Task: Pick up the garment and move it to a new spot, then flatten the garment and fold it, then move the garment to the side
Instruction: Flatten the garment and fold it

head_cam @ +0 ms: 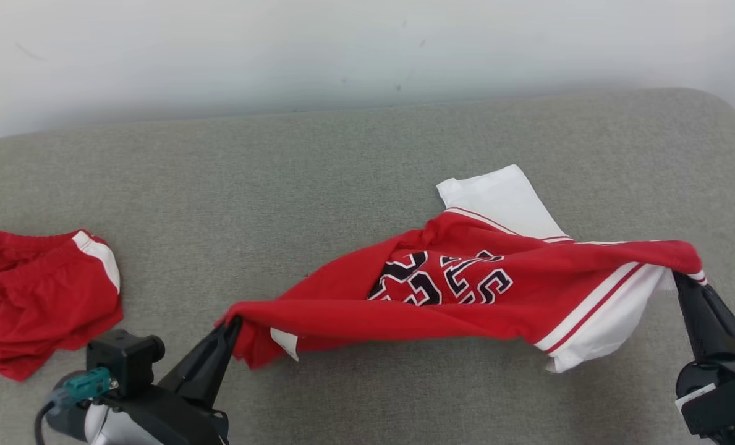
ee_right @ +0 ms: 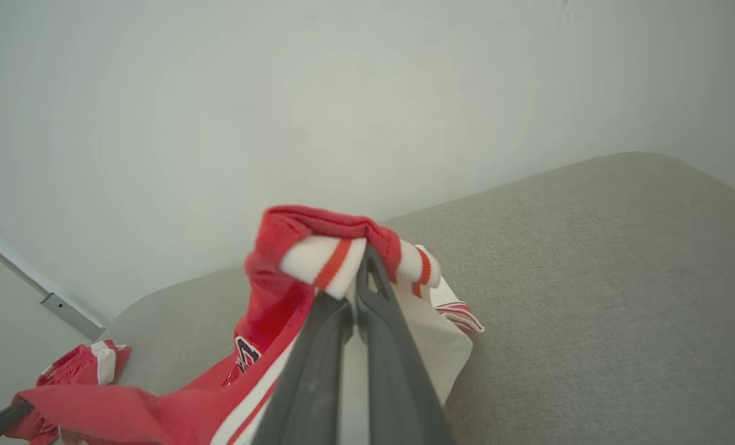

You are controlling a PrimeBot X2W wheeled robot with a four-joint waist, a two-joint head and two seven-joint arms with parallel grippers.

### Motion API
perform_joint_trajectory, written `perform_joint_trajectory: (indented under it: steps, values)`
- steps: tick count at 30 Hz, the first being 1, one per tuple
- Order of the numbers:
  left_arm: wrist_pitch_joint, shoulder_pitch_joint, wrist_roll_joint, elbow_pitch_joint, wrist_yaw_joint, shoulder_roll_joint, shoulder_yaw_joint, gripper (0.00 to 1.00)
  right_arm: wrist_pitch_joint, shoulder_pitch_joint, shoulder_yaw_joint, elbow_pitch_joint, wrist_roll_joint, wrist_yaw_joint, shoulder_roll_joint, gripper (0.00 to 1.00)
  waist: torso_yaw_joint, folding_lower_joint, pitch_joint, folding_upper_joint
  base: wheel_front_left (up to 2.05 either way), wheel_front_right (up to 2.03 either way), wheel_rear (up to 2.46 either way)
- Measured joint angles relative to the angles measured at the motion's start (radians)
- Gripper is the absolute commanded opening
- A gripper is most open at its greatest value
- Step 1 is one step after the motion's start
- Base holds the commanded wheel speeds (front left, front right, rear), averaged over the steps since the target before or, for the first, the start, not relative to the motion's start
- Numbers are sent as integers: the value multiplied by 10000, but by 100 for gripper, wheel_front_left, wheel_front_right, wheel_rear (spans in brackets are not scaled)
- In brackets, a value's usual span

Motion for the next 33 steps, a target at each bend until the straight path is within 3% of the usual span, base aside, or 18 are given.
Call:
perform_joint_trajectory:
  steps: [5,12,18,24,25,26,33]
  values:
    - [593,-330,-73,153,-2,-242,-418,0,445,-442,290,516,19,-59,-13,0,-91,1,240,0,0,0,0]
    - [1383,-1892,-230,1206,-92,-1070,-734,0,911,-2651,1076,1664,130,-100,391,0,-107,2,873,0,0,0,0]
    - [1847,-2598,-213,2299,-82,-1214,-671,0,1229,-4101,1323,3262,-31,-188,470,0,-58,2,1451,1,0,0,0]
    - [1988,-3171,8,3150,-4,-1358,-635,3,1239,-4515,1170,4529,-345,-278,474,0,164,3,1783,1,0,0,0]
    - [1977,-3230,46,3250,-4,-1386,-616,35,1239,-4599,1197,4677,-378,-278,483,22,219,3,1806,1,0,0,0]
    - [1973,-3255,63,3346,-4,-1440,-585,100,1237,-4700,1246,4834,-428,-278,510,100,269,2,1821,1,0,0,0]
    - [1653,-3385,159,3896,0,-1632,-472,100,1116,-4993,1507,5641,-614,-307,849,100,419,1,1666,1,0,0,0]
